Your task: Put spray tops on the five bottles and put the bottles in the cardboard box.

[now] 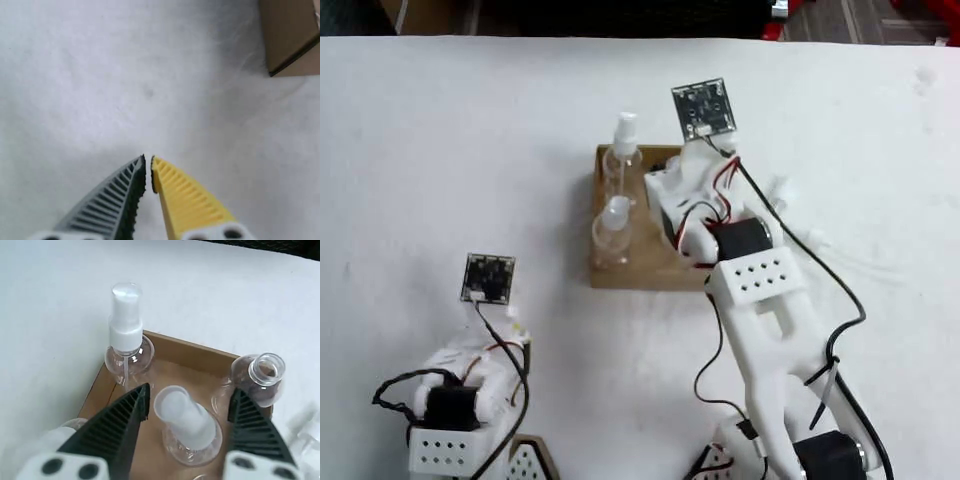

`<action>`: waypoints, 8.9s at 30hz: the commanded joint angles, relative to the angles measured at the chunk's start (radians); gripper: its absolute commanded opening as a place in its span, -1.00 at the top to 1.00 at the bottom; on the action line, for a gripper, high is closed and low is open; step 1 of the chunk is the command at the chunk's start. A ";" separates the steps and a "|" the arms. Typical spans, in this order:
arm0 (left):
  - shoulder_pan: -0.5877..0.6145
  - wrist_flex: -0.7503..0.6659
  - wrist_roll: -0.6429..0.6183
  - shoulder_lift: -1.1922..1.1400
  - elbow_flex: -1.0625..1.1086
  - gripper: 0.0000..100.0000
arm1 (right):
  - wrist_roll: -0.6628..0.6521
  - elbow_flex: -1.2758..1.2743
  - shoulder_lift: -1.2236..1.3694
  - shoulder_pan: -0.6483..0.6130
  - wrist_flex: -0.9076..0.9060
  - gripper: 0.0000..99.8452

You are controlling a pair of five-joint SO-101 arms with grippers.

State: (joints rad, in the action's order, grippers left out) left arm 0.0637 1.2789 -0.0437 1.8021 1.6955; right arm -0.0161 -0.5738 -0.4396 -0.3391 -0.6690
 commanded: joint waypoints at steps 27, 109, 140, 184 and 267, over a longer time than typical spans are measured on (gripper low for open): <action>-0.010 -0.003 0.011 0.001 -0.002 0.95 | 0.006 -0.046 -0.001 0.054 0.082 0.95; -0.010 -0.003 0.011 0.001 -0.002 0.95 | 0.164 0.054 -0.386 0.211 -0.104 0.58; -0.010 -0.003 0.011 0.001 -0.002 0.95 | 0.101 1.137 1.023 0.545 -0.507 0.58; -0.010 -0.003 0.011 0.001 -0.002 0.95 | 0.101 2.234 1.432 0.553 -1.007 0.97; -0.010 -0.003 0.011 0.001 -0.002 0.95 | 0.109 0.236 -0.303 0.363 0.421 0.97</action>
State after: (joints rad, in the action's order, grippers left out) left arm 0.0637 1.2789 -0.0437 1.8021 1.6955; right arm 0.0913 -0.2286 -0.7603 0.0353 -0.5585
